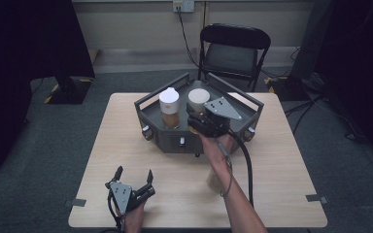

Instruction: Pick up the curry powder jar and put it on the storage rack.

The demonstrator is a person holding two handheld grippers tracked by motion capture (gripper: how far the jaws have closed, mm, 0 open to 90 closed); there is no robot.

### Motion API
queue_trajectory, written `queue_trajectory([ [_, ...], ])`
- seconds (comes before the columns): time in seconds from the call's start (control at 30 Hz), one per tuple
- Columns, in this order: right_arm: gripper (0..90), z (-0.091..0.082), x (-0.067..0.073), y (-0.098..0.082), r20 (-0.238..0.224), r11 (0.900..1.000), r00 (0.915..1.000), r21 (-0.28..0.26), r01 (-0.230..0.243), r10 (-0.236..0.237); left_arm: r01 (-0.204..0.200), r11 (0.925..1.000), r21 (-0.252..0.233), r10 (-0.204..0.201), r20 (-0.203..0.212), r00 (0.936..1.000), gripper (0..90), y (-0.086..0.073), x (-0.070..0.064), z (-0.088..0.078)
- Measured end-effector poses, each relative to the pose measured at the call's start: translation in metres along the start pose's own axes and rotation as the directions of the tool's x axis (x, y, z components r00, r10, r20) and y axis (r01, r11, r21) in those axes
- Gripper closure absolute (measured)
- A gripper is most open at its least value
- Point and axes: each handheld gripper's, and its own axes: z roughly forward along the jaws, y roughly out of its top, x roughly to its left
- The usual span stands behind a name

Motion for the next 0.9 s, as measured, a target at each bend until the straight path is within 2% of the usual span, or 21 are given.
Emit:
queue_trajectory([
  [0.2, 34.1, 0.008, -0.001, 0.001, 0.015, 1.0, 0.9999, -0.001, -0.003, 0.003, 0.0, 1.0, 0.0, 0.0, 0.0, 1.0, 0.6, 0.0, 0.0, 0.0],
  [0.67, 34.1, 0.025, -0.007, -0.001, 0.036, 0.999, 0.9991, 0.033, -0.023, 0.022, -0.001, 1.0, 0.001, 0.001, -0.001, 1.0, 0.6, 0.0, 0.0, 0.0],
  [0.9, 34.0, 0.034, -0.006, -0.004, 0.053, 0.999, 0.9986, 0.047, -0.006, 0.003, 0.001, 1.0, -0.001, -0.001, 0.0, 1.0, 0.6, 0.0, 0.0, 0.0],
])
